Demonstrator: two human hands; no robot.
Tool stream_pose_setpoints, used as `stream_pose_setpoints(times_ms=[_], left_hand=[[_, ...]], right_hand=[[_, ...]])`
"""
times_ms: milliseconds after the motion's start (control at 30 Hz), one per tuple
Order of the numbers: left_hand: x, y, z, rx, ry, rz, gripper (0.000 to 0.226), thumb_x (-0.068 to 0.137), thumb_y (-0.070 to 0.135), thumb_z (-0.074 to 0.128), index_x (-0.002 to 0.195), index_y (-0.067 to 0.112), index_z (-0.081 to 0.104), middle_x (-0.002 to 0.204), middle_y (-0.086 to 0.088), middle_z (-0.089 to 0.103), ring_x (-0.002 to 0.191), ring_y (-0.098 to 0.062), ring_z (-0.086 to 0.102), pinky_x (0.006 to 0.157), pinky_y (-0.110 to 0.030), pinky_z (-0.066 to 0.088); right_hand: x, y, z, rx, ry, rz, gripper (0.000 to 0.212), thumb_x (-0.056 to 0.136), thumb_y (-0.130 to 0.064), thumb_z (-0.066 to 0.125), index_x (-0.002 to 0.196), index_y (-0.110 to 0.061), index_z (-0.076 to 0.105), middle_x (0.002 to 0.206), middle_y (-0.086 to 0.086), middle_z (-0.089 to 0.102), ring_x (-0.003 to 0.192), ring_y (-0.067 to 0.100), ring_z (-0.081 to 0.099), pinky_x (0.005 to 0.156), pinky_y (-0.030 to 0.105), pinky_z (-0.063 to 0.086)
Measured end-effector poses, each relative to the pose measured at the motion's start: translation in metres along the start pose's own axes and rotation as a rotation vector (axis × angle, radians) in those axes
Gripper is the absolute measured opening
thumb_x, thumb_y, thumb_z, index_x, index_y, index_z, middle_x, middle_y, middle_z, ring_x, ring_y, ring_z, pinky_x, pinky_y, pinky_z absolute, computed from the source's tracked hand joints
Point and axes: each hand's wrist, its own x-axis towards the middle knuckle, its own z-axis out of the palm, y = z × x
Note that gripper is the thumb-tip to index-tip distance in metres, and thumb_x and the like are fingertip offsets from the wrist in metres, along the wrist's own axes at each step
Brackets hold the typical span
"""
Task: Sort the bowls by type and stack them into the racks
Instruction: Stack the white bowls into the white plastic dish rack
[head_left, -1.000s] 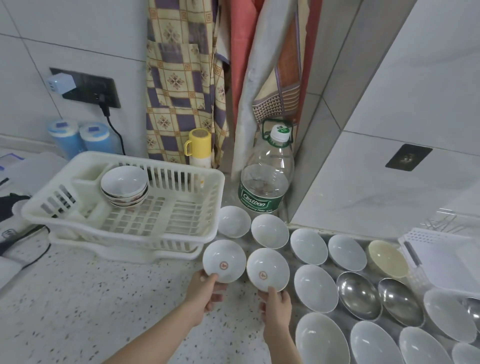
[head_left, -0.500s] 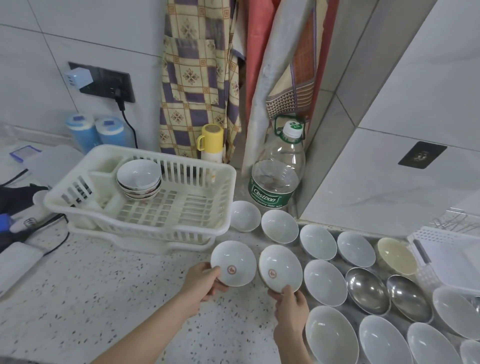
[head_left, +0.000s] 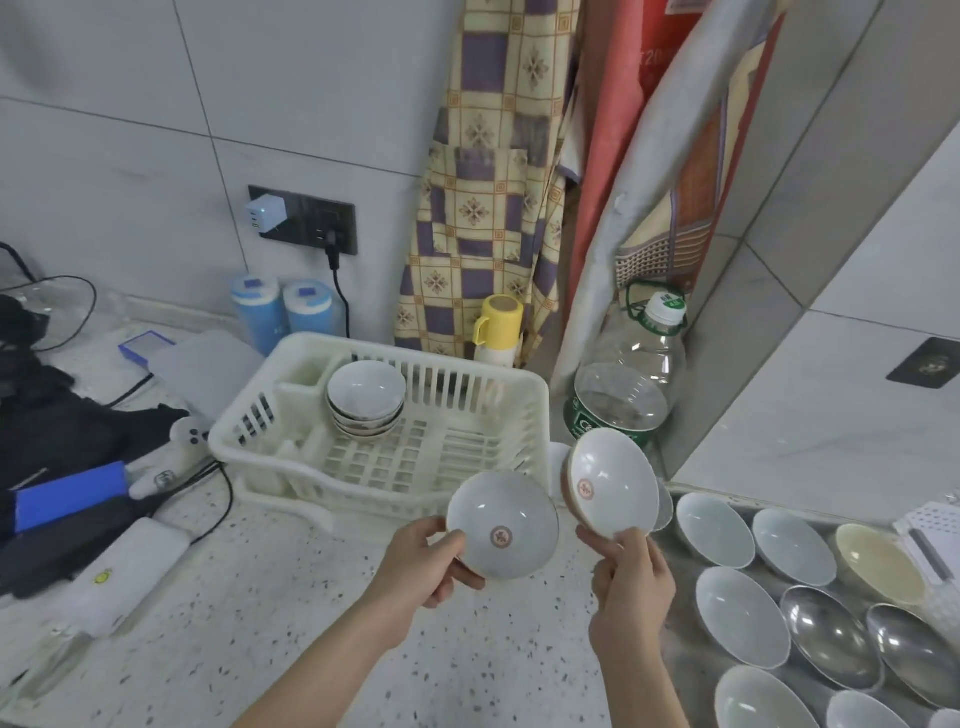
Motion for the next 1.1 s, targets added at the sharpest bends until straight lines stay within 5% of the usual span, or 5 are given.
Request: stream_pose_setpoints(times_ms=[267,533,767,1100], left_hand=[[0.022,0.033,-0.083,-0.054,0.167,0.123,0.026,0.090,0.007,0.049,0.111,0.016,0.059,0.074,-0.018,0.075,0.036,-0.012,0.037,0.039,-0.021,0.029],[0.064,0.050,-0.126,-0.066,0.289,0.204,0.021,0.094,0.008,0.050,0.112,0.018,0.056,0.074,-0.011,0.077,0.035,-0.011,0.041,0.035,-0.018,0.034],[0.094,0.049,-0.135,-0.088,0.412,0.297,0.024,0.096,0.013,0.053,0.113,0.029,0.054,0.074,-0.003,0.077,0.035,-0.012,0.048,0.037,-0.020,0.042],[0.114,0.057,-0.135,-0.028,0.381,0.329,0.027,0.093,0.010,0.053,0.104,0.035,0.058,0.074,-0.003,0.077,0.035,-0.012,0.048,0.037,-0.018,0.041]], right_hand=[[0.010,-0.001,0.081,-0.109,-0.151,-0.119,0.009,0.086,-0.005,0.049,0.084,-0.009,0.057,0.082,0.022,0.073,0.035,0.001,0.037,0.036,0.016,0.026],[0.043,0.018,0.148,-0.470,-0.259,-0.072,0.013,0.084,-0.011,0.051,0.079,-0.004,0.059,0.062,0.014,0.072,0.043,0.013,0.036,0.042,0.025,0.030],[0.070,0.046,0.188,-0.815,-0.291,-0.093,0.021,0.091,-0.017,0.049,0.100,-0.007,0.065,0.067,0.004,0.072,0.035,-0.001,0.053,0.046,0.022,0.037],[0.091,0.071,0.213,-0.739,-0.317,0.080,0.029,0.088,-0.009,0.045,0.113,-0.007,0.060,0.088,0.018,0.073,0.037,0.002,0.054,0.042,0.021,0.034]])
